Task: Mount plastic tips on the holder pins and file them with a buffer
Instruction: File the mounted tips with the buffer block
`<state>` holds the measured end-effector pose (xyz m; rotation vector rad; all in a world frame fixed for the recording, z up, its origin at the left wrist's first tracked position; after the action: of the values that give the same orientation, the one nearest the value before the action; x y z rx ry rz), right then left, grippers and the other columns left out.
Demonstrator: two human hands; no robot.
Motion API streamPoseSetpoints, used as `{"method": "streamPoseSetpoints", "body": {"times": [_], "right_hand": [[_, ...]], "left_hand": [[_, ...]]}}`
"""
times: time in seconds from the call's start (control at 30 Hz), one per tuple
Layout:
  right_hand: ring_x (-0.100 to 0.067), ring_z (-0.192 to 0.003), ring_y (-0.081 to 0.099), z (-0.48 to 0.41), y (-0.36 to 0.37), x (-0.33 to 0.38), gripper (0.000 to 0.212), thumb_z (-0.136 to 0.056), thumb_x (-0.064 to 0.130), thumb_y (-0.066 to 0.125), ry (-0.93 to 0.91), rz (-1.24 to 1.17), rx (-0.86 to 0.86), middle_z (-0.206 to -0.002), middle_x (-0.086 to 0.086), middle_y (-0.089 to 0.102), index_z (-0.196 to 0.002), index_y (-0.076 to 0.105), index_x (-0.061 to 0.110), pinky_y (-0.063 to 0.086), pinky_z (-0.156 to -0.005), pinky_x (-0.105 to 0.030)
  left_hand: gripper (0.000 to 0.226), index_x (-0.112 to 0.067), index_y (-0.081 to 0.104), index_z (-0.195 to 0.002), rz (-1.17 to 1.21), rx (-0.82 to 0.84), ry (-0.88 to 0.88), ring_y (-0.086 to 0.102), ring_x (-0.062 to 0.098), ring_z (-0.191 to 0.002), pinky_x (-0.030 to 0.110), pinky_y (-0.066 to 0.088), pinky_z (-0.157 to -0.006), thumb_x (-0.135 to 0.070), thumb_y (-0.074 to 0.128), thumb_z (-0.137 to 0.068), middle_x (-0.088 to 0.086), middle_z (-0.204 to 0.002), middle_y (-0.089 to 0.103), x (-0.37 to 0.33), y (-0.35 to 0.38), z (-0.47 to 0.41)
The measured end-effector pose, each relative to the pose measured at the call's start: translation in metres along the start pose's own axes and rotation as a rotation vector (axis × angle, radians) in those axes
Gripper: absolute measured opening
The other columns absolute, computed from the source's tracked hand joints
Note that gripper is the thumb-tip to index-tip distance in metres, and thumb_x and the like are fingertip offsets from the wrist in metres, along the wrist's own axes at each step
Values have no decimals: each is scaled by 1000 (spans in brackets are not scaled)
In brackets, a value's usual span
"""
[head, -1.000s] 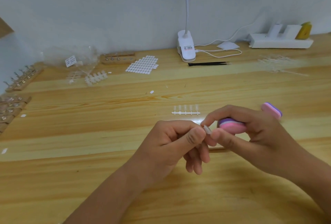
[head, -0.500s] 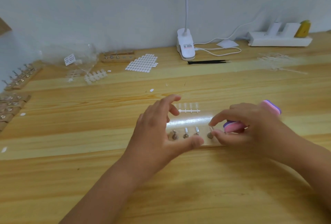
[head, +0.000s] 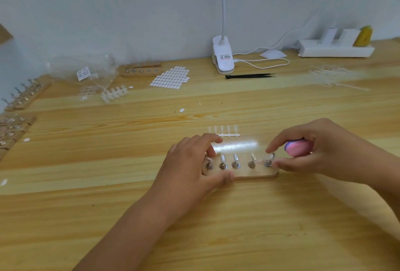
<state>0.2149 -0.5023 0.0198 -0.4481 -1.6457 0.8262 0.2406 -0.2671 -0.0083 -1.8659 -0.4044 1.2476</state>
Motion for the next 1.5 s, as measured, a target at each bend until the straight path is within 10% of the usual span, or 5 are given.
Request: {"method": "streamPoseSetpoints", "body": {"times": [0.27,0.47,0.8,1.0,1.5], "right_hand": [[3,-56,62,2,-9,23,12,-72,33,84,-140,-187,-233,-62,21,67,-81,79,29,39,-56,0],[5,-54,57,1,26,42,7,-81,14,79,-233,-476,21,-58,22,62,-87,79,17,41,-58,-2],[-5,-94,54,2,29,30,32,-100,24,37,-185,-262,-330,-95,19,57,-107,64,41,38,-84,-10],[-11,-122,55,9,49,50,38,-100,12,50,-514,17,-372,-127,4,56,-137,54,18,40,-104,-17],[-9,-103,65,9,35,46,25,-93,7,63,-567,134,-541,-108,-6,69,-117,66,11,42,-92,-8]], "left_hand": [[71,-36,47,-135,-114,-158,192,48,4,-109,29,32,-100,-46,78,-72,-17,-120,52,-18,-7,4],[33,-16,74,-105,79,-365,551,59,14,-94,22,40,-85,-17,85,-74,-3,-103,64,-44,-14,16],[34,-13,78,-90,287,-342,289,65,9,-92,16,44,-78,-7,91,-60,-4,-95,69,-40,-22,15],[32,-17,77,-86,361,-319,180,62,5,-81,15,44,-65,-13,89,-57,-9,-89,70,-38,-23,13],[35,-23,79,-88,404,-321,119,63,8,-80,15,45,-66,-9,90,-57,-12,-86,70,-35,-25,12]]}}
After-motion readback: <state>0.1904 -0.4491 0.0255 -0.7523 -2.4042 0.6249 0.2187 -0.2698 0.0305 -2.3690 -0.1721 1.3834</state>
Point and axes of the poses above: each hand's wrist, its own z-axis away from the middle knuckle, its own y-axis out of the palm, x = y × z, the point moved 4 cm from there along -z, towards the middle knuckle
